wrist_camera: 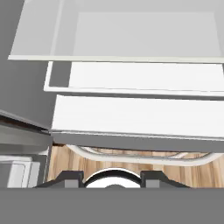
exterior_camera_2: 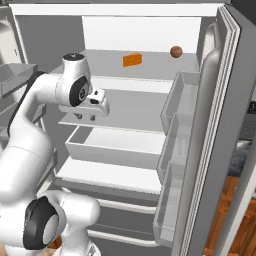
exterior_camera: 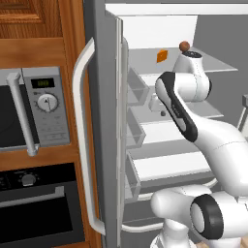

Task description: Pick the cheese from the fridge and the cheese grater from the cabinet and place them next to the salad bowl.

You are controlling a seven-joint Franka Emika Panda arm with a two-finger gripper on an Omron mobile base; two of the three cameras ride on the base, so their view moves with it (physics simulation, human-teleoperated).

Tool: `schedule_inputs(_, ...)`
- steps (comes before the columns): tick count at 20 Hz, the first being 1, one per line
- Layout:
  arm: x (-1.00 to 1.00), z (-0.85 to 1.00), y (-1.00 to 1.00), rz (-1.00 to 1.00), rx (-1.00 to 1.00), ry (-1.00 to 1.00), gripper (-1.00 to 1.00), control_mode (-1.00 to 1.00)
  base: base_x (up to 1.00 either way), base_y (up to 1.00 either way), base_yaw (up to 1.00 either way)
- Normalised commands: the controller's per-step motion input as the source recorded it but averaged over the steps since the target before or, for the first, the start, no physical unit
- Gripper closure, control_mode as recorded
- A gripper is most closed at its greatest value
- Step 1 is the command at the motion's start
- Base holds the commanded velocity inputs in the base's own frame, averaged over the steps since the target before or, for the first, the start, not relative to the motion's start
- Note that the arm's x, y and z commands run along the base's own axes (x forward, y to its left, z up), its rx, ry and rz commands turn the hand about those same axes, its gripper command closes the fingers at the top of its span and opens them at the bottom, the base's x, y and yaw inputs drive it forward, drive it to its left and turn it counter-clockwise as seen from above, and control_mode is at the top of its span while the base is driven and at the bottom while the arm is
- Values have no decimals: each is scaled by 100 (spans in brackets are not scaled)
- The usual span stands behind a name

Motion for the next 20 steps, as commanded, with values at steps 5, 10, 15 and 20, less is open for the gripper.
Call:
schedule_inputs(5, -23, 0, 0, 0, 0, -5, -100, -100, 0, 0, 0)
schedule_inputs(10, -20, 24, -7, -4, 0, -18, -100, -100, 0, 0, 0)
schedule_inputs(15, -3, 55, -25, -7, 4, -17, -100, -100, 0, 0, 0)
schedule_inputs(20, 0, 59, -41, -8, 7, -20, -100, -100, 0, 0, 0)
